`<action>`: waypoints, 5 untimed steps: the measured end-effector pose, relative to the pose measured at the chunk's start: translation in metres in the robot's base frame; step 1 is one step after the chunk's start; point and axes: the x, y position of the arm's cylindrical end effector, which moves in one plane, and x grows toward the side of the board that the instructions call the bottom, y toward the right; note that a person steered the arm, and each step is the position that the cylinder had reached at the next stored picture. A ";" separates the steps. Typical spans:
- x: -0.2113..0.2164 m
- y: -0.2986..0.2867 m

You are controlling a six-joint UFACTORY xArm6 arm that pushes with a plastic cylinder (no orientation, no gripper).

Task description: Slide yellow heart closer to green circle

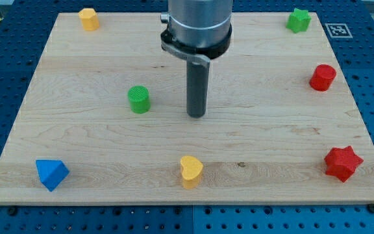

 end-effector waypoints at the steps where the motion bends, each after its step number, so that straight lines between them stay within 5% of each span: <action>1: 0.076 0.018; 5: 0.121 0.011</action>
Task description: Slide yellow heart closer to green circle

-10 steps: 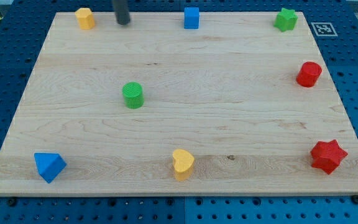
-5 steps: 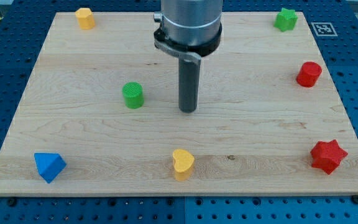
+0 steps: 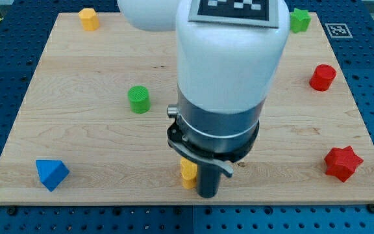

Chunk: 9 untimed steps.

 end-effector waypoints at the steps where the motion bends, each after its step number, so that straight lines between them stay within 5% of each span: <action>1: -0.018 -0.022; 9: -0.095 -0.122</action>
